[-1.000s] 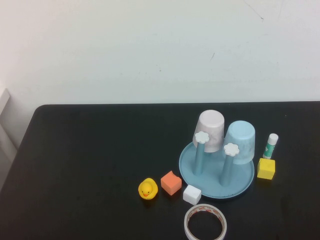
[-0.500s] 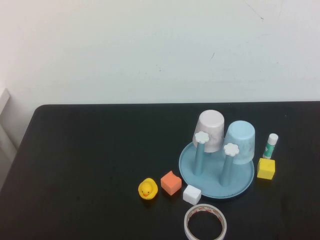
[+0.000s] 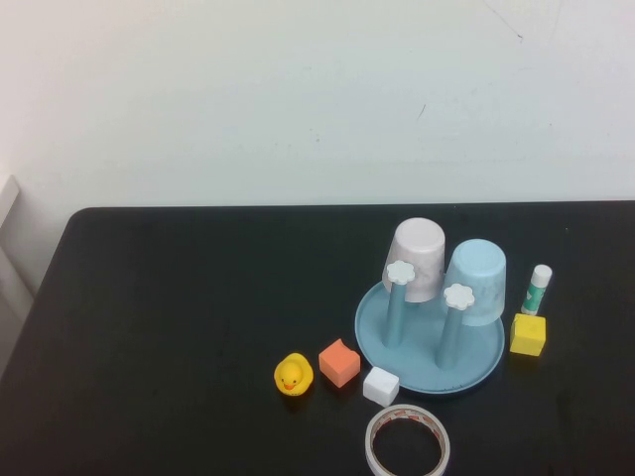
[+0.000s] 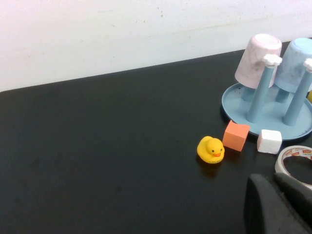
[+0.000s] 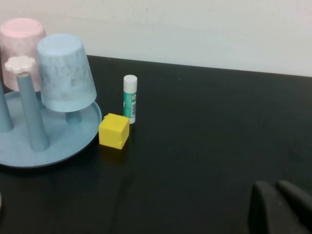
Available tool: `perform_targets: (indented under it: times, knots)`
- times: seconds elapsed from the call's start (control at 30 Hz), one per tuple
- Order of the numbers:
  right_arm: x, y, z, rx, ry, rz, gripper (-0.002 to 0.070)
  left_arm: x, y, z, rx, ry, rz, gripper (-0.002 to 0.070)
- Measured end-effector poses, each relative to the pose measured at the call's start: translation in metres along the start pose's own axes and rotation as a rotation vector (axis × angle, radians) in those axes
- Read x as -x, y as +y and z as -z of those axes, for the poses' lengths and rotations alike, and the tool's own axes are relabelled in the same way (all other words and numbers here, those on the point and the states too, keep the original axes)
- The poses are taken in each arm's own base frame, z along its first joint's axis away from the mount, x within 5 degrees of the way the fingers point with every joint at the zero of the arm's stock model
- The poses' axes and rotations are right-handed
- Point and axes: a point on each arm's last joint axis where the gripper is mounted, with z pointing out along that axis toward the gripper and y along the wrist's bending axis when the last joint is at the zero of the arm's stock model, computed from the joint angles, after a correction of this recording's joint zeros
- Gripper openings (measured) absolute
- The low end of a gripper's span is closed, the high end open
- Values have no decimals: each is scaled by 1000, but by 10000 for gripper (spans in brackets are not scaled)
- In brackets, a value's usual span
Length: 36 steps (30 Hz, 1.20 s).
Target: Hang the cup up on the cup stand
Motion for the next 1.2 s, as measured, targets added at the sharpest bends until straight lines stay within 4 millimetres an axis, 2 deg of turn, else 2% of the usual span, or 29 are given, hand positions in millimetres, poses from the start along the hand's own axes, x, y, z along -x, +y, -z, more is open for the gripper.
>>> perform_targets:
  times: [0.2,0.3,0.5,0.7,0.83,1.2]
  knots:
    - [0,0,0,0,0,0,-1,-1,-1,0,-11,7,14,-1]
    - [0,0,0,0,2,0,-1,-2,0,-4,20,-28,-50,-1]
    - [0,0,0,0,2,0,-1,-12,4,-21,181,-189,-294,-1]
    - [0,0,0,1,5,0,-1,-35,16,-33,375,-278,-236,-1]
    - [-1,0,0,1,6,0,-1,-52,22,-38,437,-239,-213,-1]
    - [0,0,0,1,4,0,-1,-69,24,-40,442,-52,-169,-1]
